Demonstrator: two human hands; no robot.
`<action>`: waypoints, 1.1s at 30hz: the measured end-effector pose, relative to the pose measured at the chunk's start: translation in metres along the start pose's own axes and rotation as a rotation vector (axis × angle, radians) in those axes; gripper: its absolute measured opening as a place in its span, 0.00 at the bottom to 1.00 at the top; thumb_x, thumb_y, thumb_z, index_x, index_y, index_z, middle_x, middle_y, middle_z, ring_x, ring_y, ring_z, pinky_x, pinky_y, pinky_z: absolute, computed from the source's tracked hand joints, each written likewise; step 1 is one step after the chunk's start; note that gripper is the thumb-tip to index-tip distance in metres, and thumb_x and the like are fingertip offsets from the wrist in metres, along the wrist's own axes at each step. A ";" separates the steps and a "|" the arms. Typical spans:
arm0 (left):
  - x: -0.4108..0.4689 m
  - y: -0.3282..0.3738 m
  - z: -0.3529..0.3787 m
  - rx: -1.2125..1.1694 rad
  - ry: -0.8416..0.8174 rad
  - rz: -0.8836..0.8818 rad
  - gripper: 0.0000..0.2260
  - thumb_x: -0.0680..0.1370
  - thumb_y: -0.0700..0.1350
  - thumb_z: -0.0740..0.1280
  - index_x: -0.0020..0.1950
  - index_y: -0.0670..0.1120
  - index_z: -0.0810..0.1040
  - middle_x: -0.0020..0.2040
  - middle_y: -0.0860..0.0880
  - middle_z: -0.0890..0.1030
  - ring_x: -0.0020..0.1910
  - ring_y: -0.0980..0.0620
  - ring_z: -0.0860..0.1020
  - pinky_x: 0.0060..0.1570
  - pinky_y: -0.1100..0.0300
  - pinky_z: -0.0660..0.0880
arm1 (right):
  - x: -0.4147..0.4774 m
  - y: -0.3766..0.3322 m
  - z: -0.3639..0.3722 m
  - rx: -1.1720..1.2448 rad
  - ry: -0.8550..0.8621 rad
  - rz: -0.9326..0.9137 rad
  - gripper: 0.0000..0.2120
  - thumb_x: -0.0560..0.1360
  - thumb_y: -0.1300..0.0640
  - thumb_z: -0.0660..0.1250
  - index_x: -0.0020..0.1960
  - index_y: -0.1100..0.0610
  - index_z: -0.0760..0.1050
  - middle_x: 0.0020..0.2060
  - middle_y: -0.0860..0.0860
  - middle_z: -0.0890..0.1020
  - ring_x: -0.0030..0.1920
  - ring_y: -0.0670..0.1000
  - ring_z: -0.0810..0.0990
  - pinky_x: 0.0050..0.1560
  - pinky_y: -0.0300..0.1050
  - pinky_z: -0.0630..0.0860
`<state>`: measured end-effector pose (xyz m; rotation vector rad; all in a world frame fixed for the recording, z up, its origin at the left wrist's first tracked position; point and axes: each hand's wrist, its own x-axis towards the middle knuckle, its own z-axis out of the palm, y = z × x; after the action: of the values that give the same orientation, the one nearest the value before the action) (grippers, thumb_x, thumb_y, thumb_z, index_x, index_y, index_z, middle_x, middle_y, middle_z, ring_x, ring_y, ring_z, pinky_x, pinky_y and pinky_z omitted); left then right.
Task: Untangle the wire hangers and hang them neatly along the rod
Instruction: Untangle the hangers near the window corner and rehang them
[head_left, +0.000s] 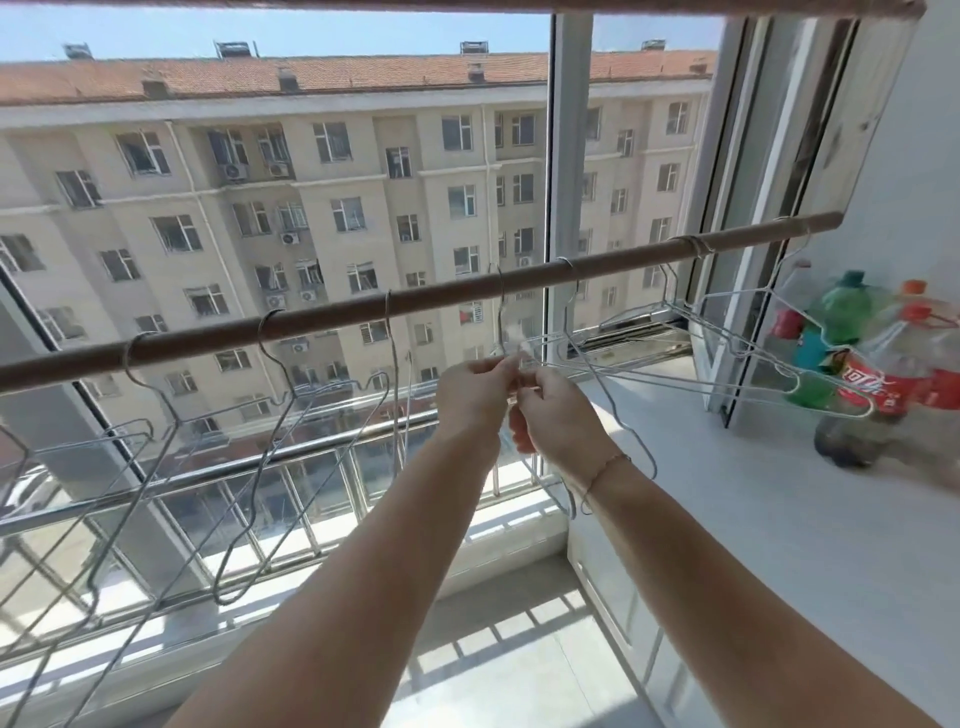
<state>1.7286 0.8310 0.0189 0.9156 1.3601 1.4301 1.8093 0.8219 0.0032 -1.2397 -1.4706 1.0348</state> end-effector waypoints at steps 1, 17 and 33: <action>0.002 -0.003 -0.001 0.005 0.007 -0.012 0.09 0.75 0.39 0.69 0.53 0.37 0.81 0.41 0.44 0.83 0.39 0.50 0.79 0.46 0.57 0.75 | 0.001 0.002 0.001 -0.007 -0.008 0.010 0.11 0.79 0.61 0.53 0.56 0.63 0.72 0.29 0.53 0.74 0.26 0.50 0.71 0.29 0.43 0.70; -0.024 0.002 0.065 0.134 0.167 0.423 0.13 0.76 0.44 0.67 0.59 0.44 0.74 0.55 0.45 0.76 0.53 0.51 0.75 0.57 0.57 0.74 | -0.014 0.019 -0.107 -0.333 0.267 -0.223 0.10 0.77 0.57 0.59 0.56 0.58 0.75 0.46 0.50 0.78 0.47 0.48 0.76 0.49 0.39 0.73; -0.002 -0.042 0.236 -0.055 0.041 -0.107 0.11 0.76 0.42 0.67 0.55 0.38 0.79 0.38 0.46 0.78 0.35 0.51 0.73 0.48 0.55 0.71 | 0.038 0.087 -0.255 -0.506 0.320 -0.223 0.12 0.73 0.63 0.61 0.55 0.58 0.76 0.53 0.54 0.80 0.53 0.53 0.77 0.55 0.44 0.73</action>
<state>1.9585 0.8982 0.0035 0.7709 1.3725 1.4040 2.0740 0.8817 -0.0194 -1.4662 -1.6175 0.2982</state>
